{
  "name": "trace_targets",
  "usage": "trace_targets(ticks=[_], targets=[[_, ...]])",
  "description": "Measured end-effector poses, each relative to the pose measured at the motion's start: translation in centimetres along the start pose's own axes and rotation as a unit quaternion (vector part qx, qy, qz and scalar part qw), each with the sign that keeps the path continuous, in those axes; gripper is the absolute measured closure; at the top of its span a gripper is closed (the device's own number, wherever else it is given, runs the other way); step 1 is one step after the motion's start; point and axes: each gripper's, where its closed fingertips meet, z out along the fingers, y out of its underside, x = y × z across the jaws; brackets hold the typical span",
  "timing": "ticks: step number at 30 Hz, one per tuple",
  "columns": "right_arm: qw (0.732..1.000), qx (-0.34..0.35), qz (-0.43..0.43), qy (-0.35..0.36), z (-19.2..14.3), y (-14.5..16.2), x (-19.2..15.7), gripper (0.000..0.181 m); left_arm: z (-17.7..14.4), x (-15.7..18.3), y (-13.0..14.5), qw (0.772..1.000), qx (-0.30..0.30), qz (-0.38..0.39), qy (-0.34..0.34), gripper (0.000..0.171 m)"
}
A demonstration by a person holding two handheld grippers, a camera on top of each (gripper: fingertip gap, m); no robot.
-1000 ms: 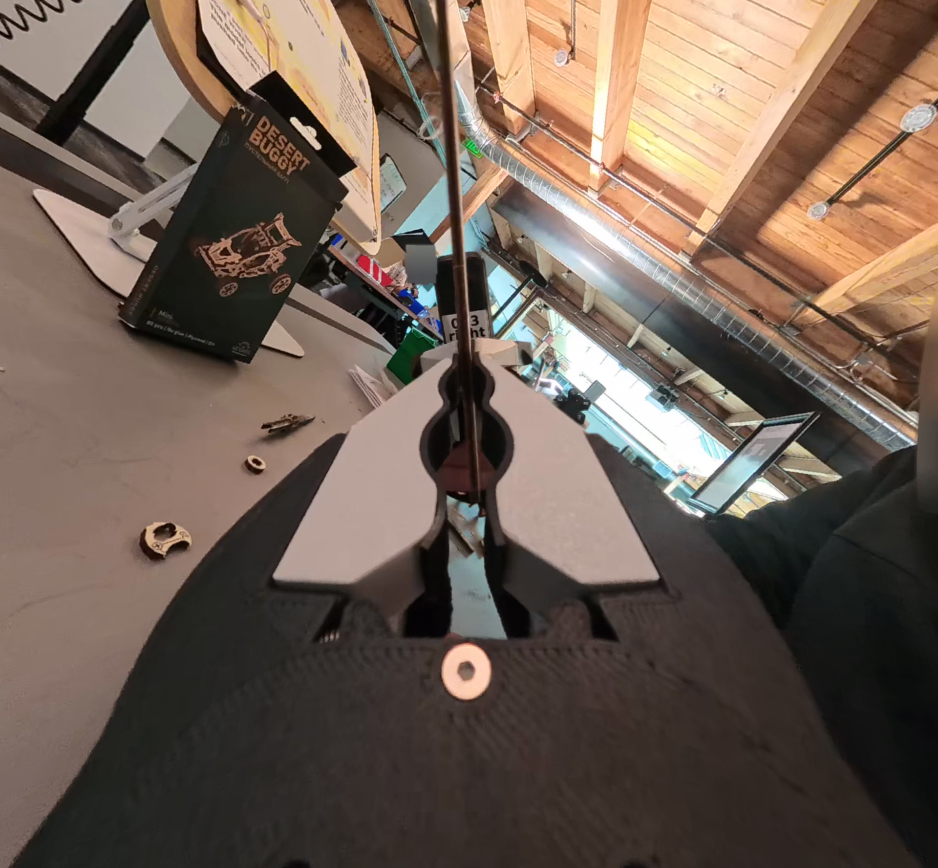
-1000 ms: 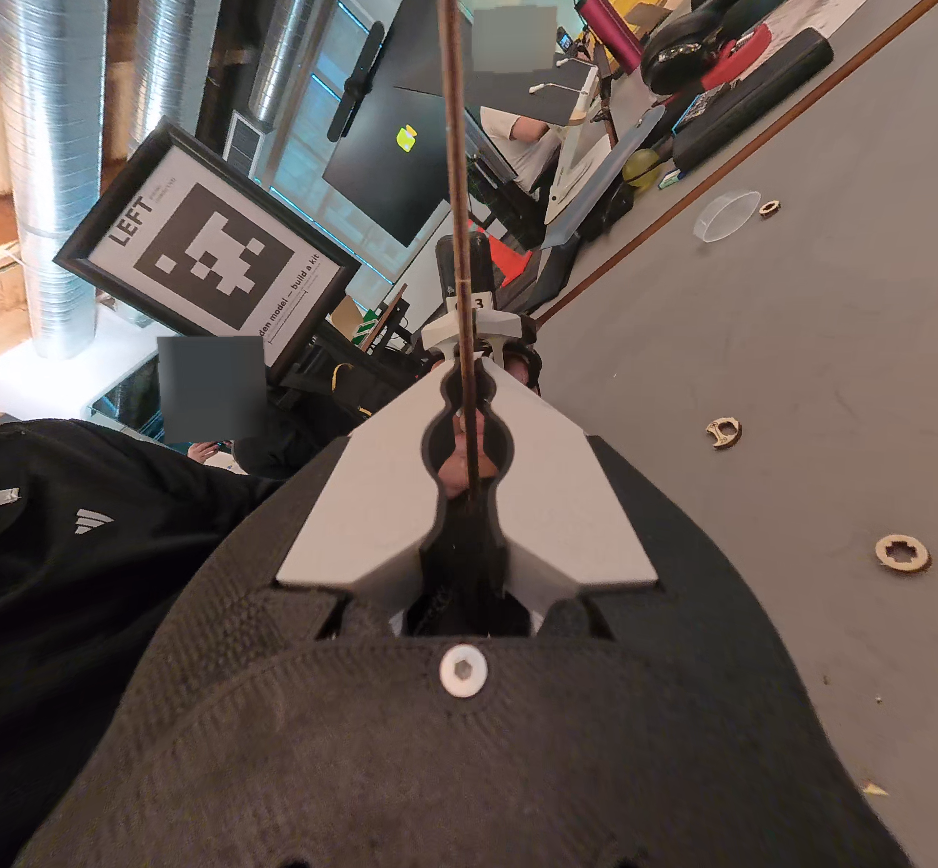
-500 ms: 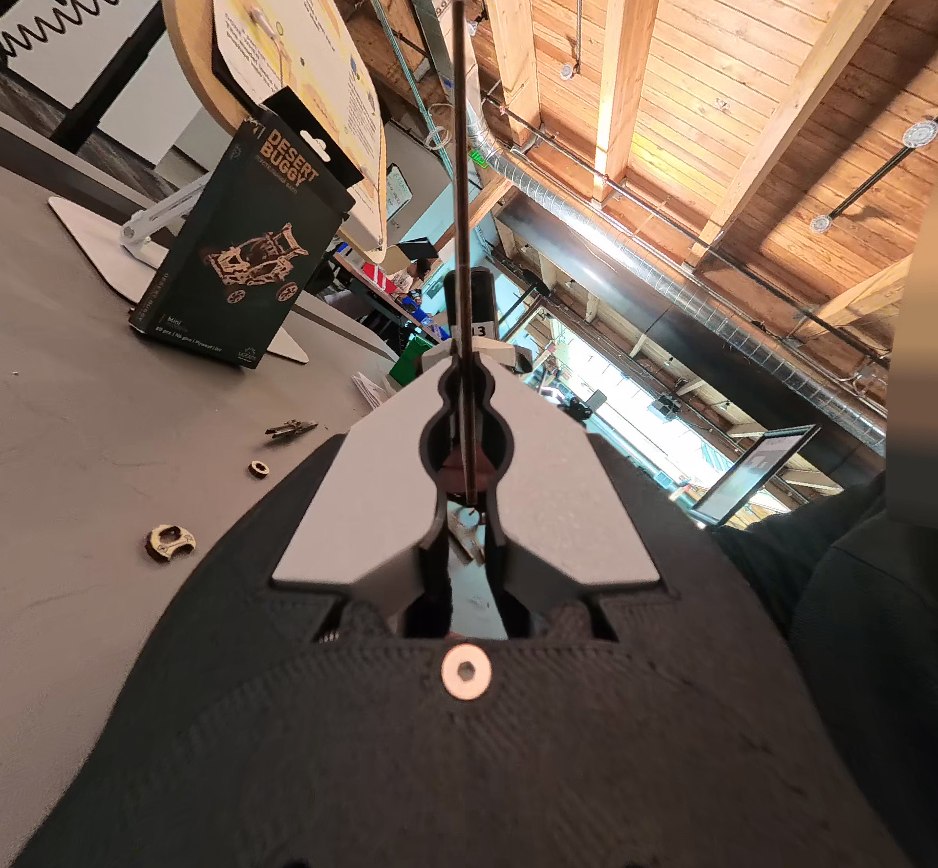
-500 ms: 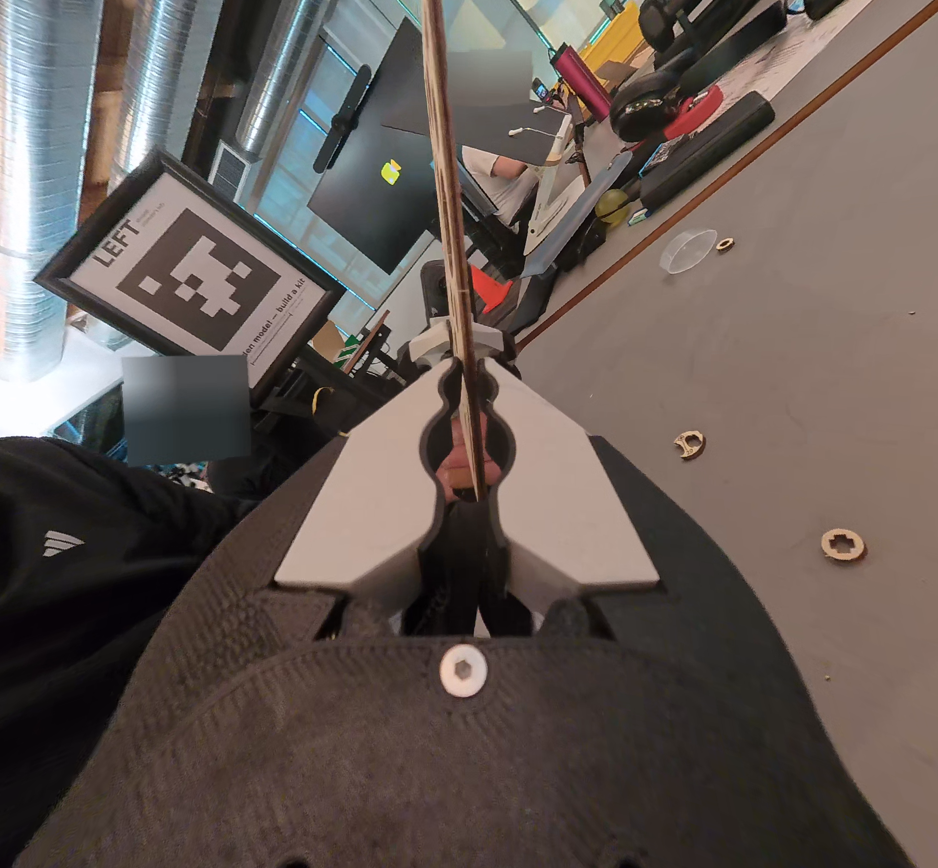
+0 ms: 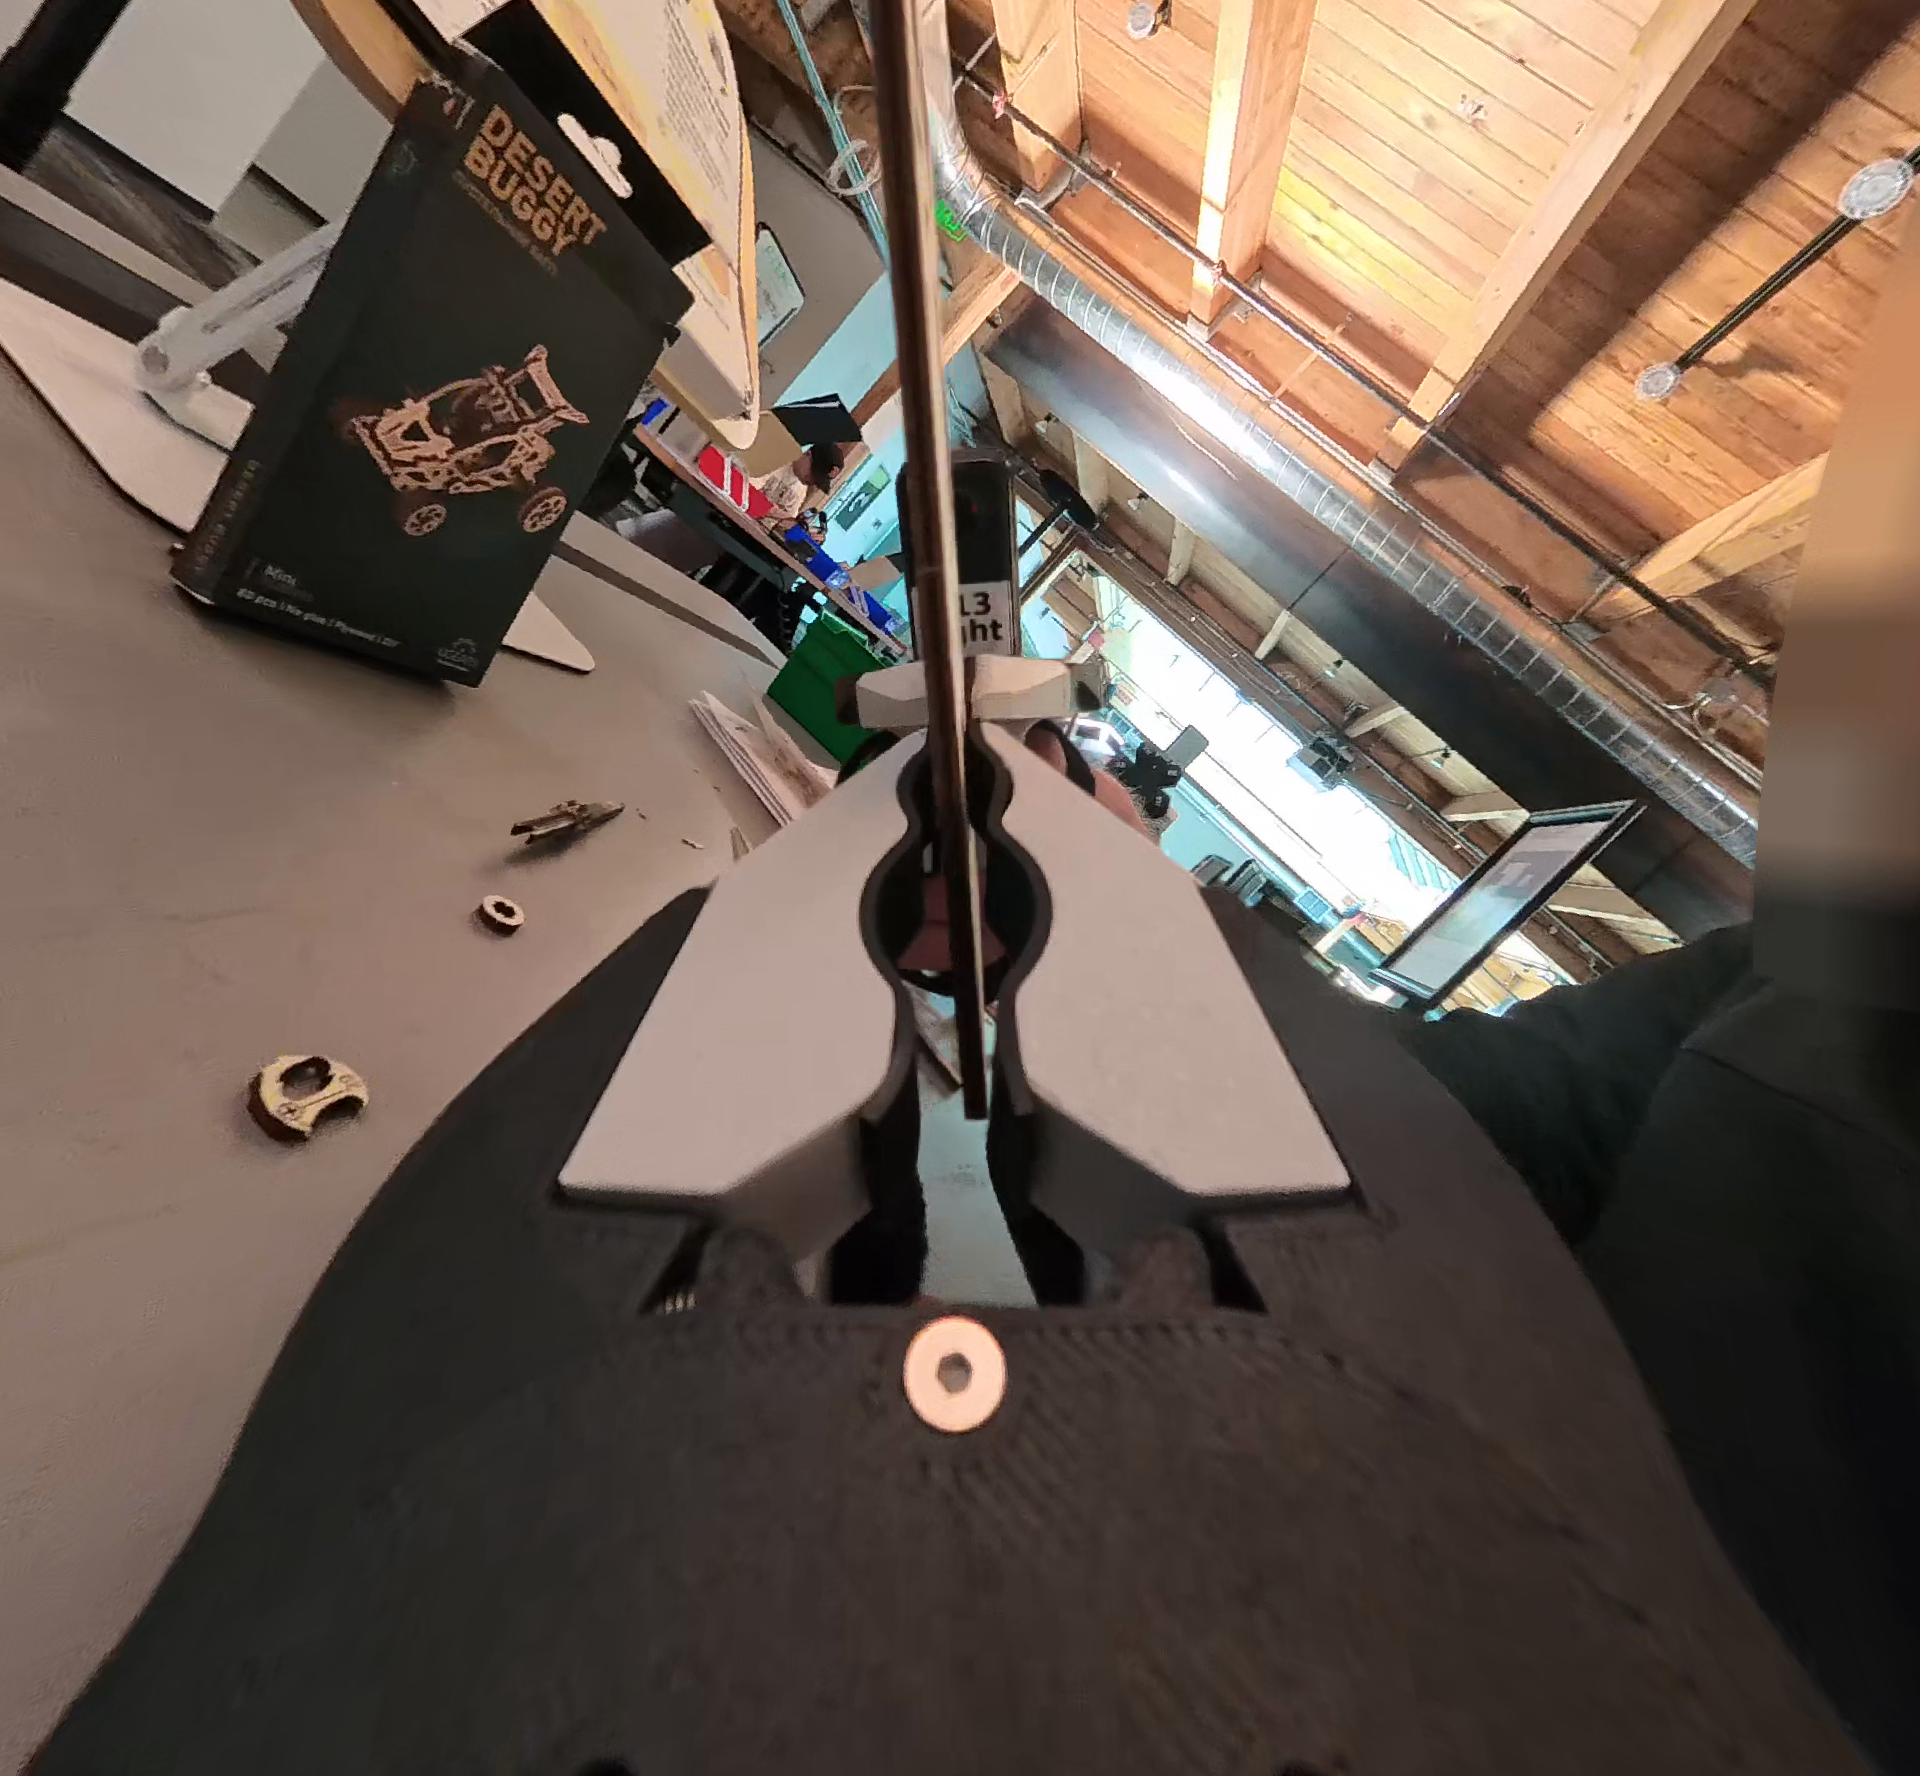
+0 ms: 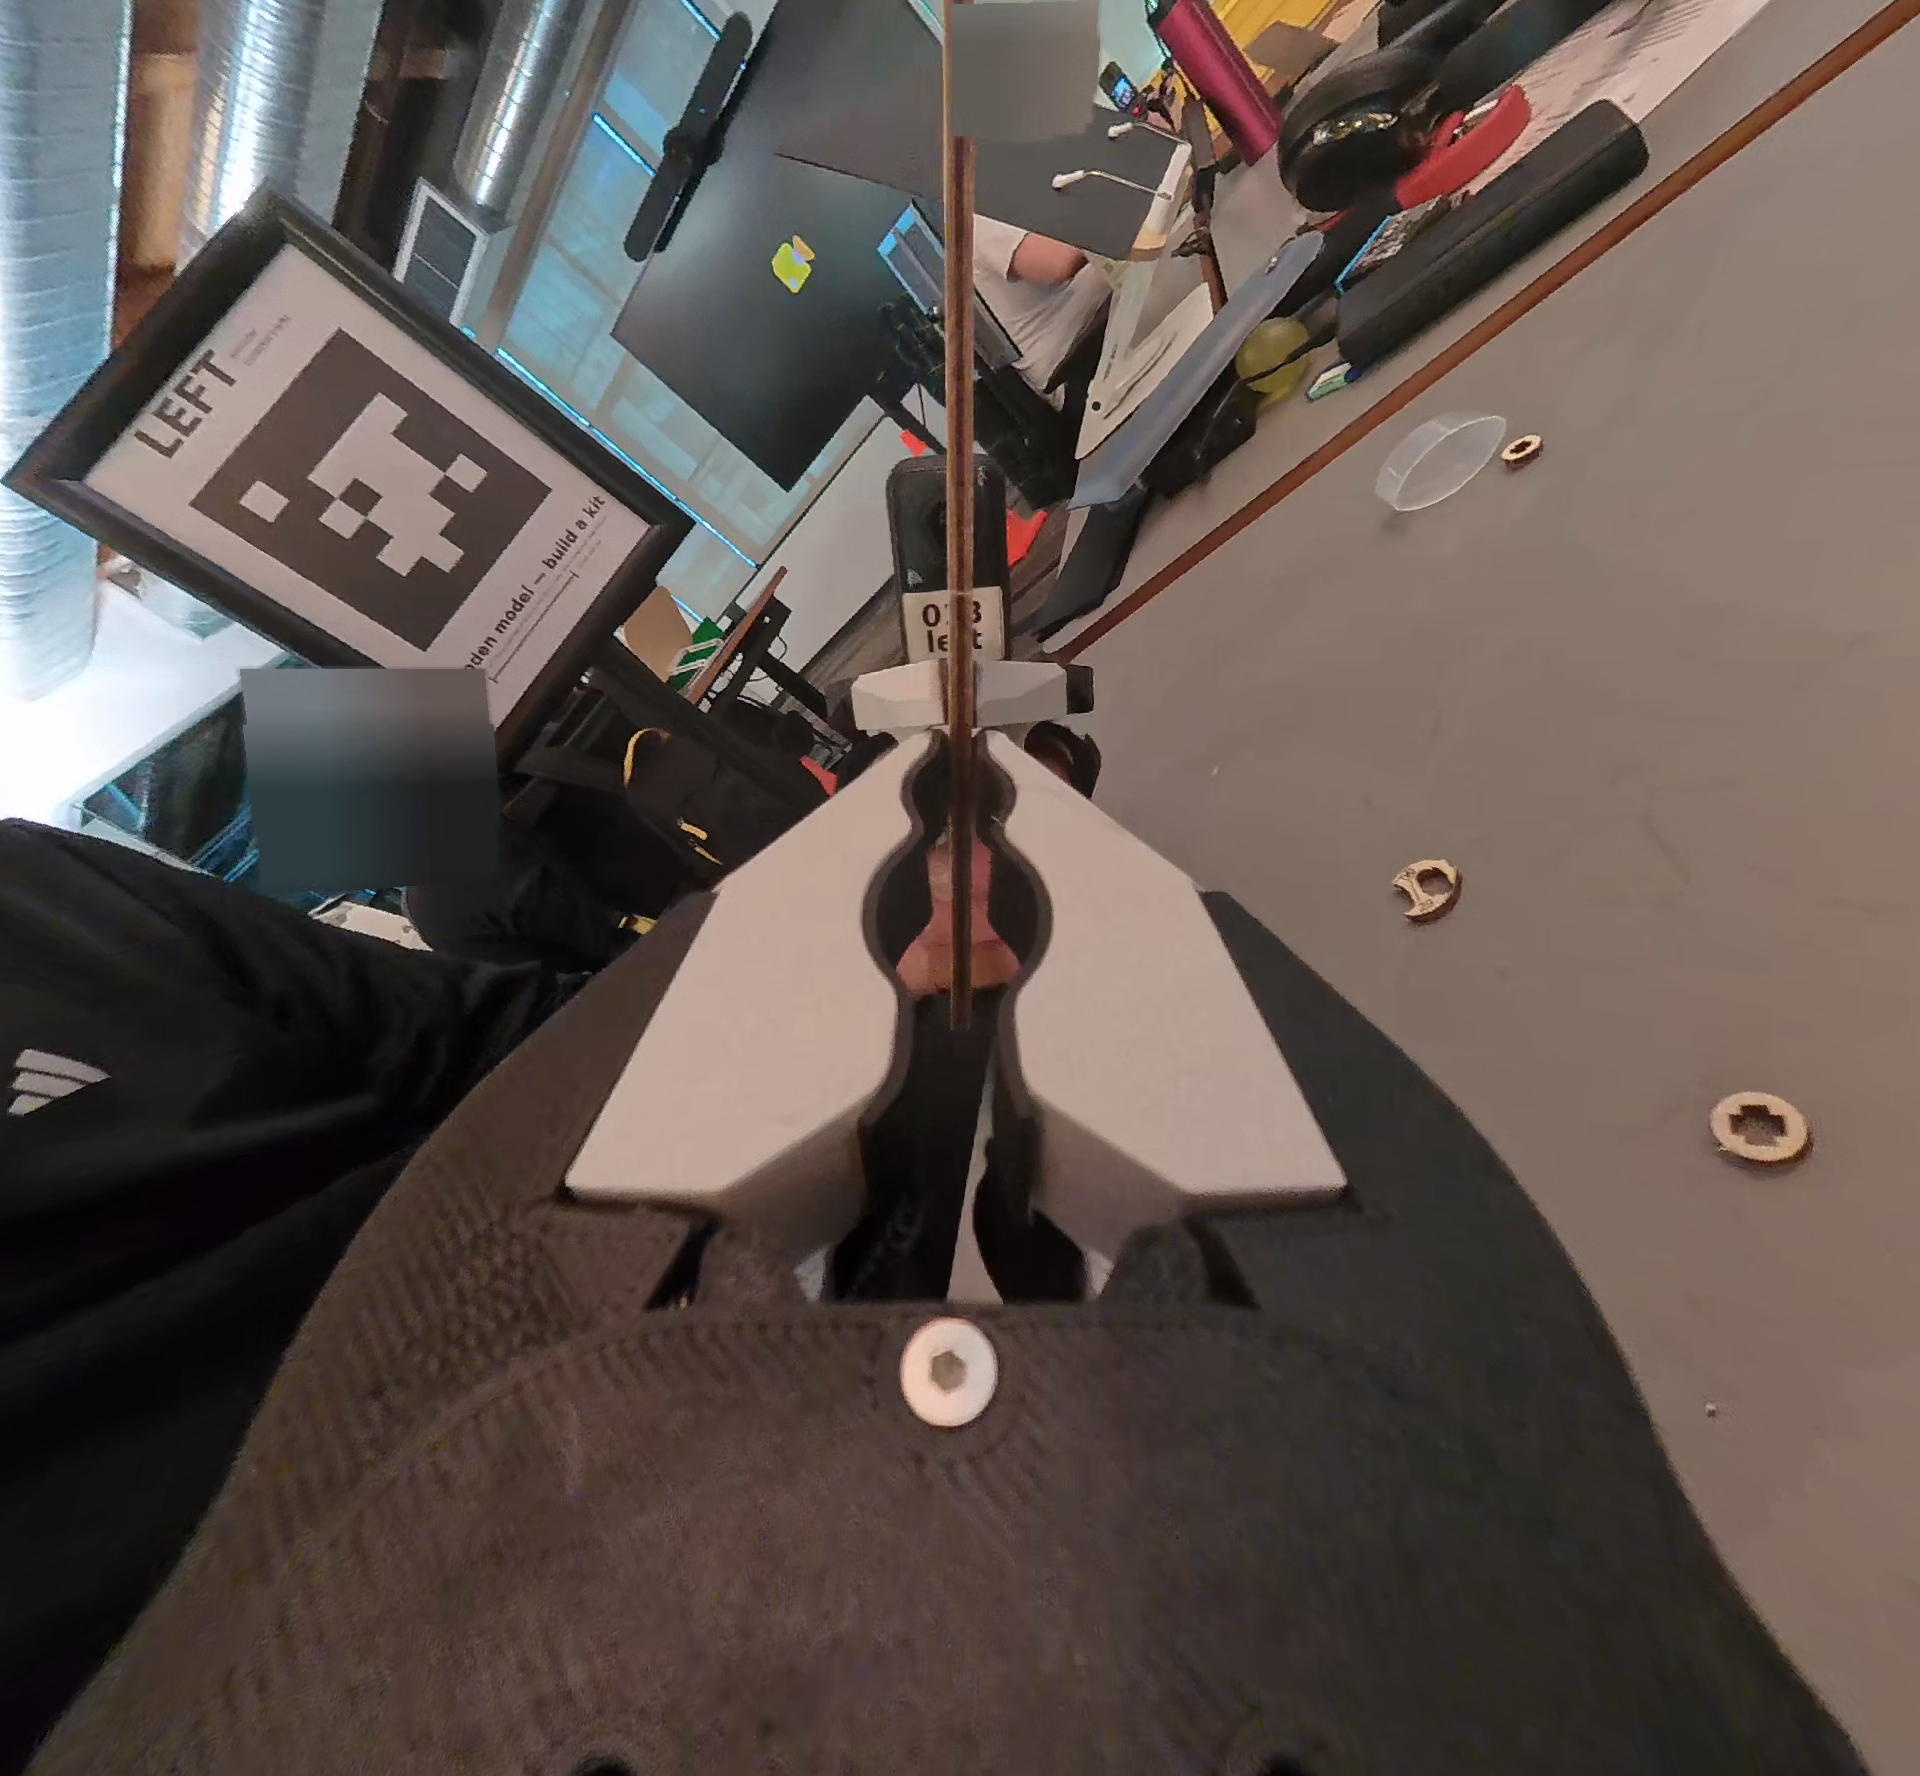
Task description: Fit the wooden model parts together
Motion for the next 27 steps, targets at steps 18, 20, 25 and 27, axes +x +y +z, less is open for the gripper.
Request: trace_targets(ticks=[18, 20, 25, 27], targets=[[0.985, -0.074, -0.144, 0.058, 3.0, 2.7, -0.7, 0.179, -0.4, 1.0, 0.8, 0.998, -0.009, 0.021, 0.056, 0.171], [0.984, -0.08, -0.147, 0.061, 3.2, 2.7, -0.8, 0.179, -0.6, 1.2, 0.7, 0.998, -0.007, 0.019, 0.063, 0.171], [0.986, -0.117, -0.118, 0.027, 3.9, 4.5, -1.2, 0.168, 0.1, 1.3, 1.5, 0.997, -0.03, 0.031, 0.057, 0.17], [0.987, -0.112, -0.114, 0.028, 4.3, 4.4, -1.1, 0.171, -0.1, 1.3, 1.2, 0.998, -0.021, 0.028, 0.059, 0.17]])
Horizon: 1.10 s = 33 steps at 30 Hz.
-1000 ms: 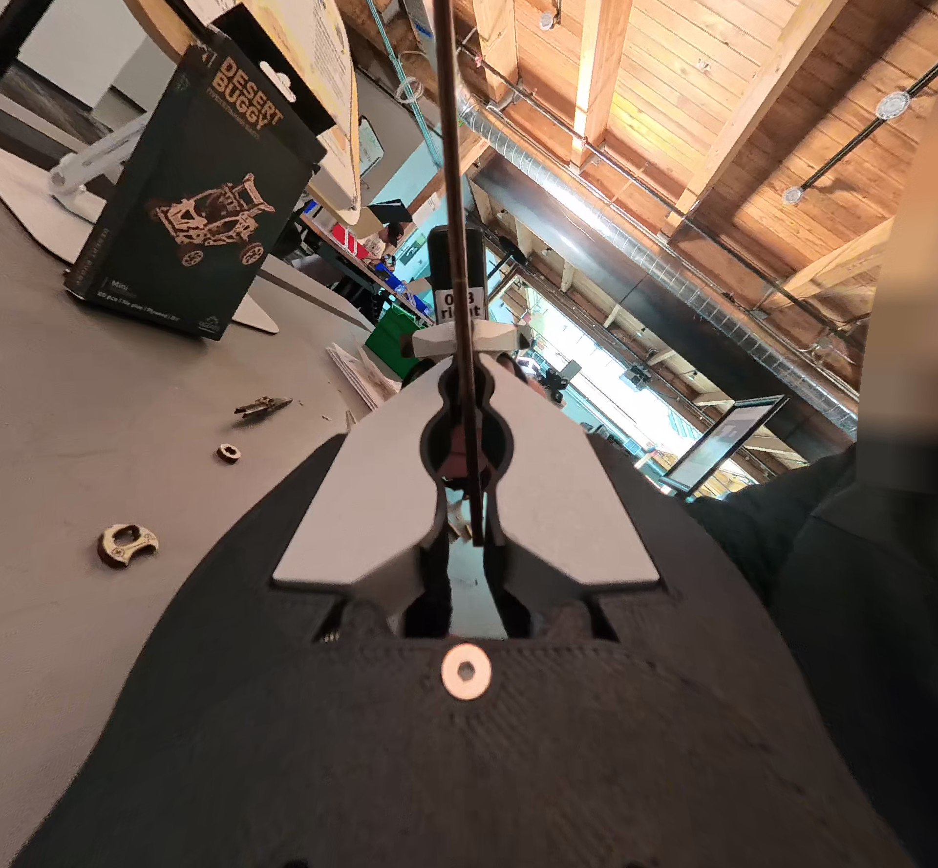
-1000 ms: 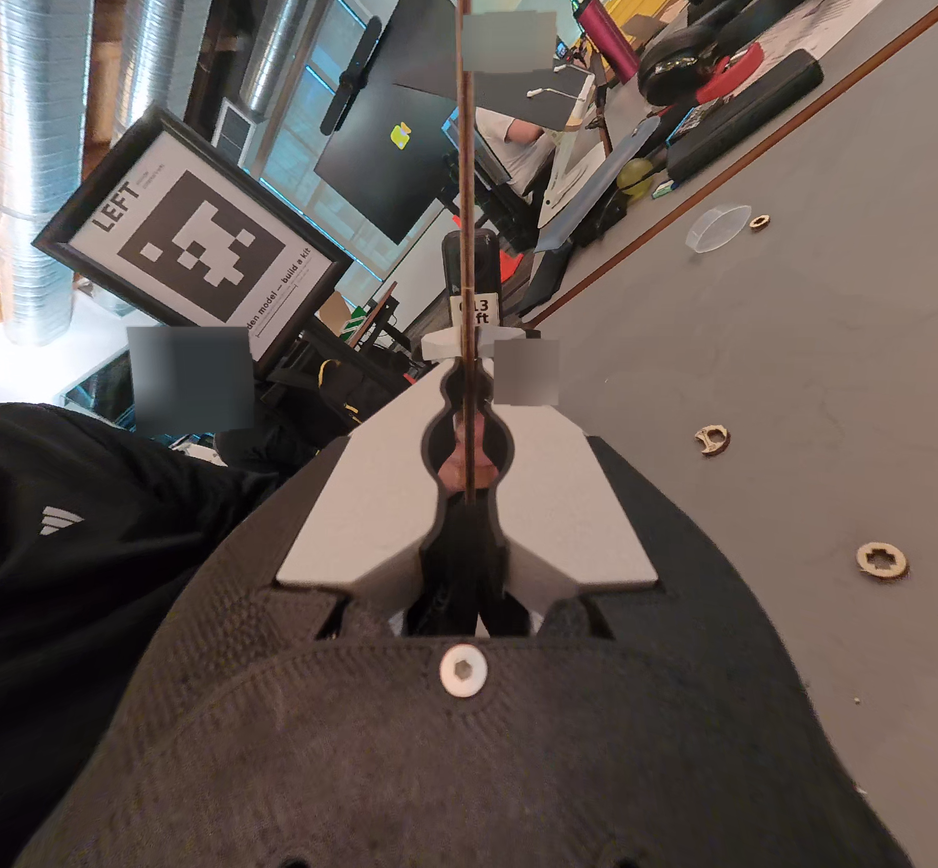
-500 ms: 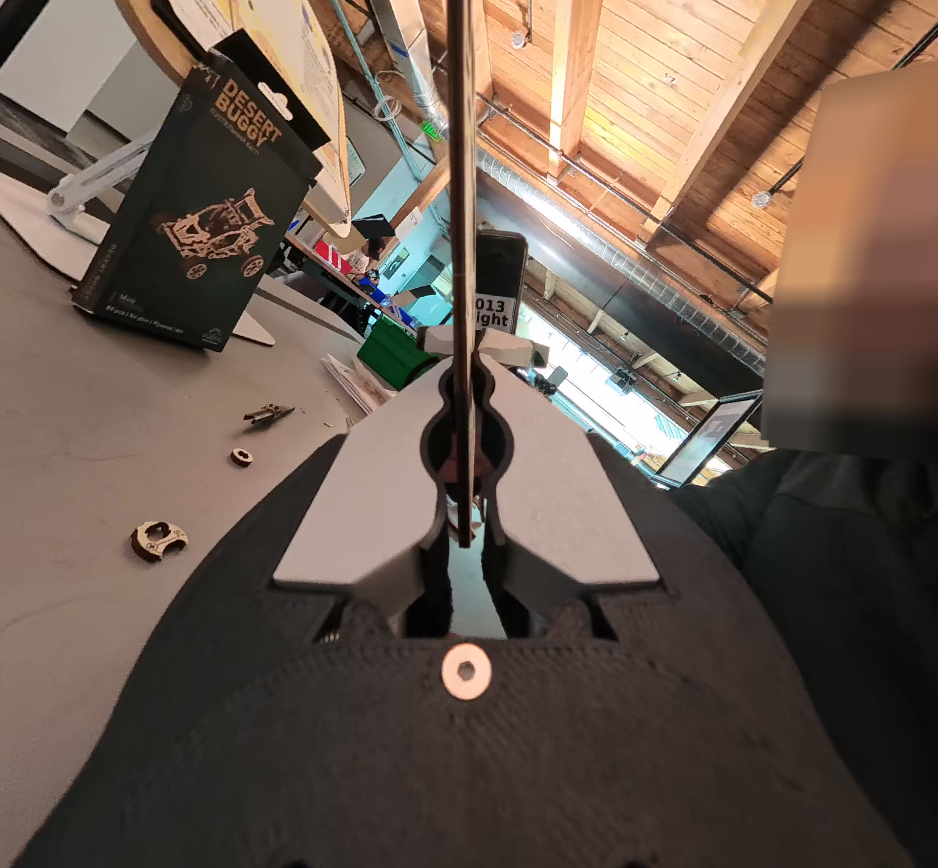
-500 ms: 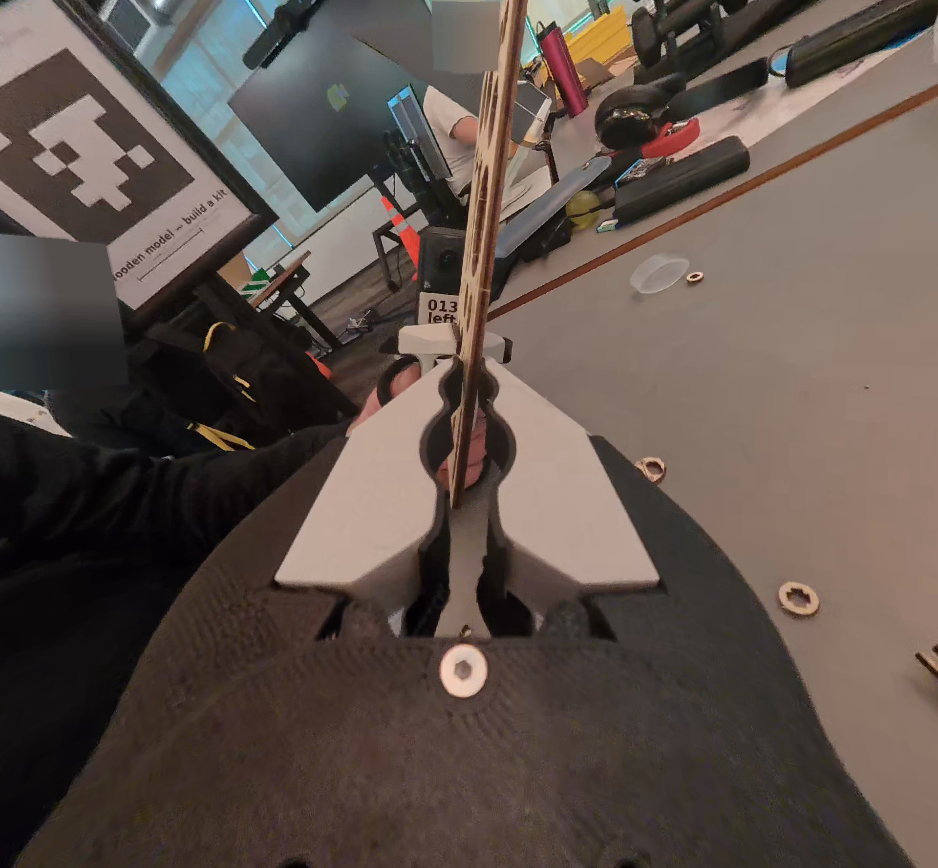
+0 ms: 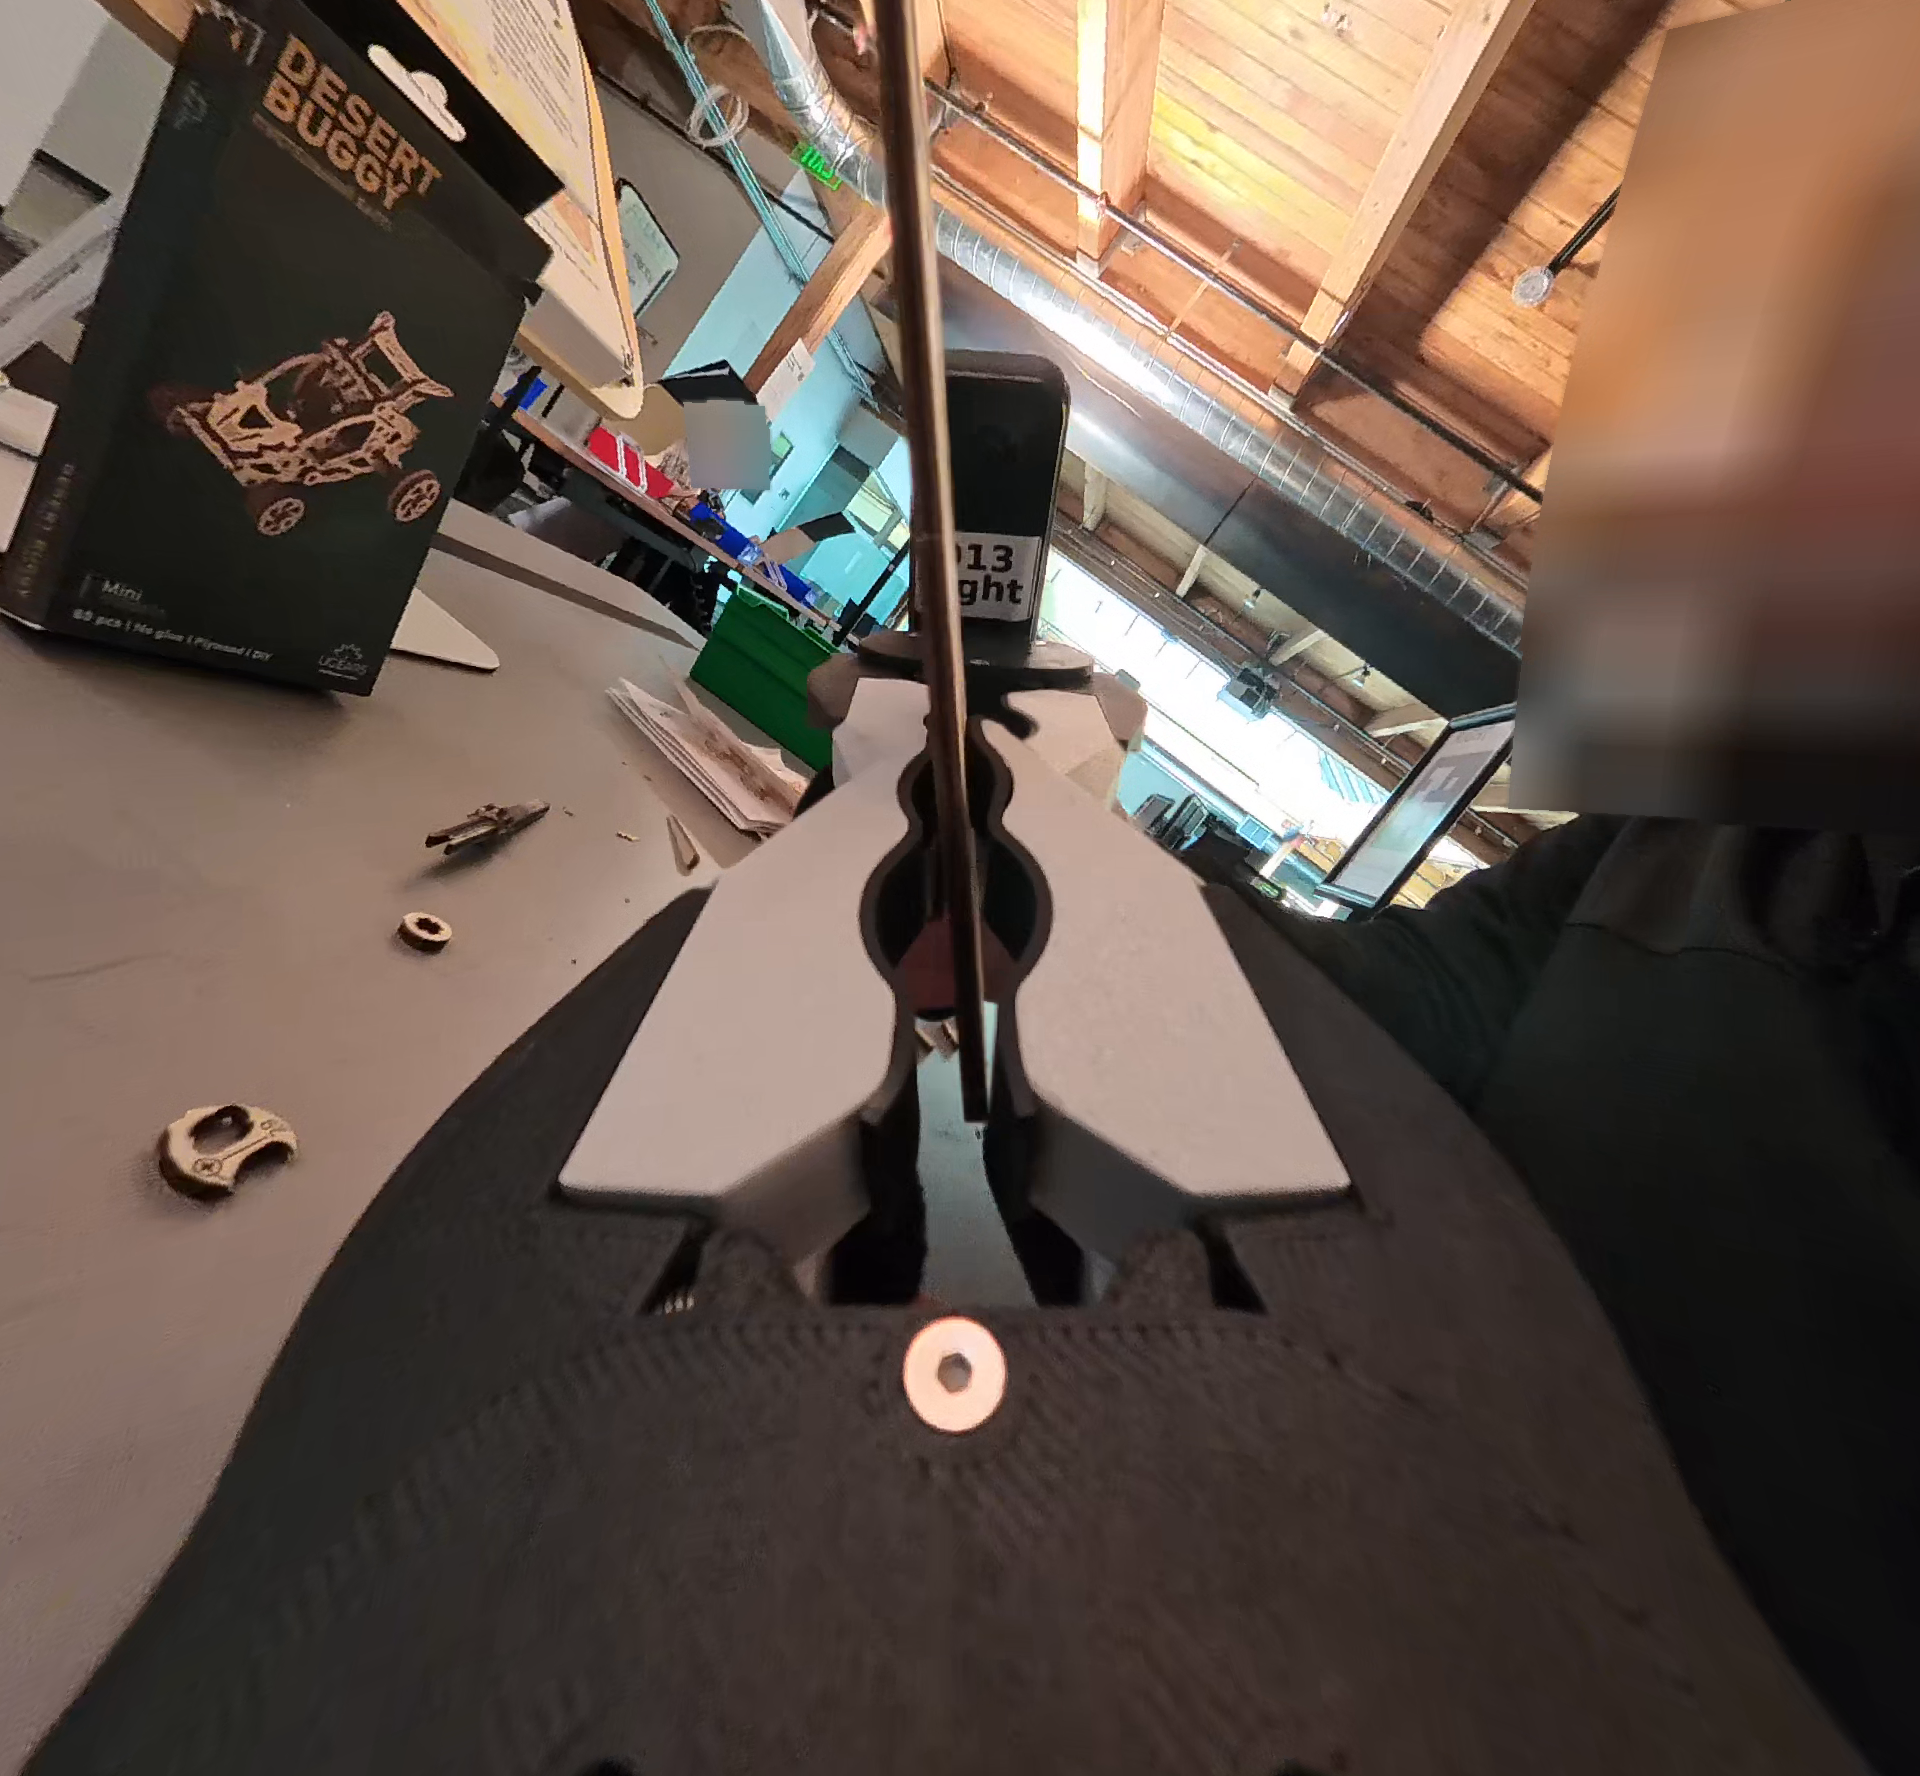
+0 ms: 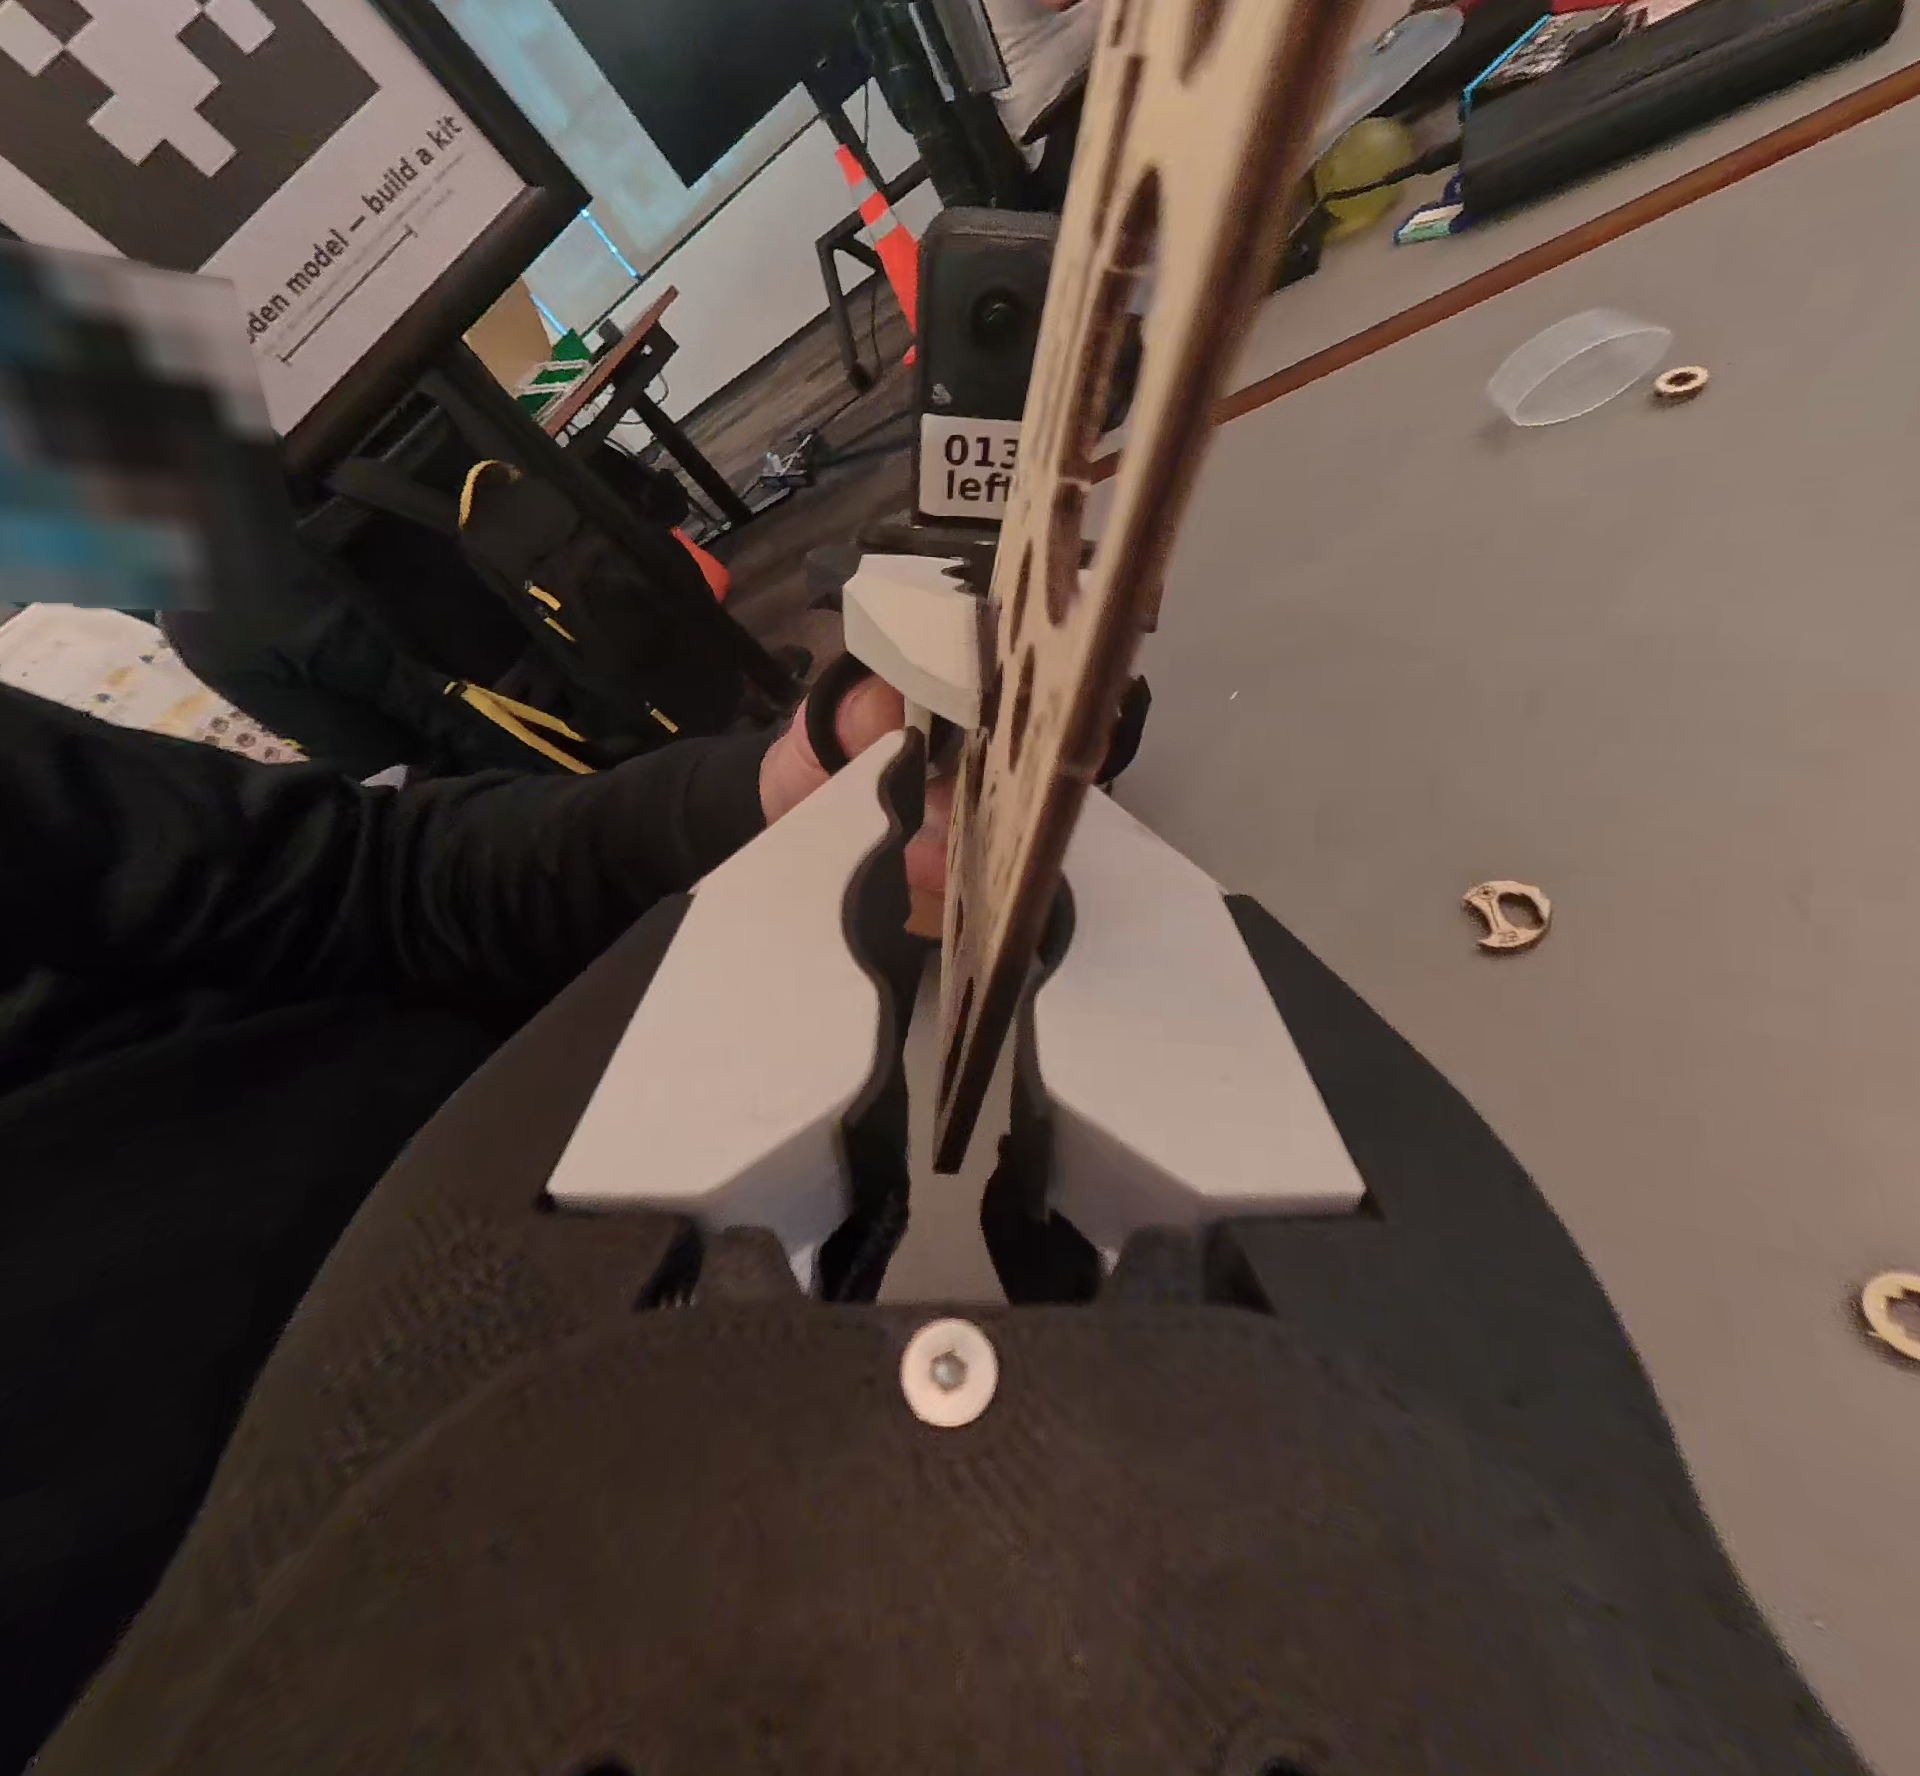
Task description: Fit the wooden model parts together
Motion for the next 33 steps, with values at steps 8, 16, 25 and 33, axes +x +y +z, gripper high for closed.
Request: trace_targets(ticks=[8, 16, 25, 33], targets=[[0.997, 0.072, 0.005, 0.013, -2.4, -2.1, 1.2, 0.175, -0.8, -0.8, -1.0, 0.999, 0.022, 0.003, -0.029, 0.171], [0.995, 0.093, 0.029, 0.008, -3.3, -2.3, 2.0, 0.181, -0.8, -1.3, -0.9, 0.999, 0.014, 0.005, -0.041, 0.17], [0.989, 0.132, 0.066, -0.026, -4.2, -2.9, 2.2, 0.18, -0.4, -1.4, -1.2, 0.998, 0.013, 0.014, -0.059, 0.17], [0.986, 0.143, 0.072, -0.034, -4.7, -3.4, 2.1, 0.181, -0.5, -1.1, -1.4, 0.997, 0.006, 0.017, -0.071, 0.17]])
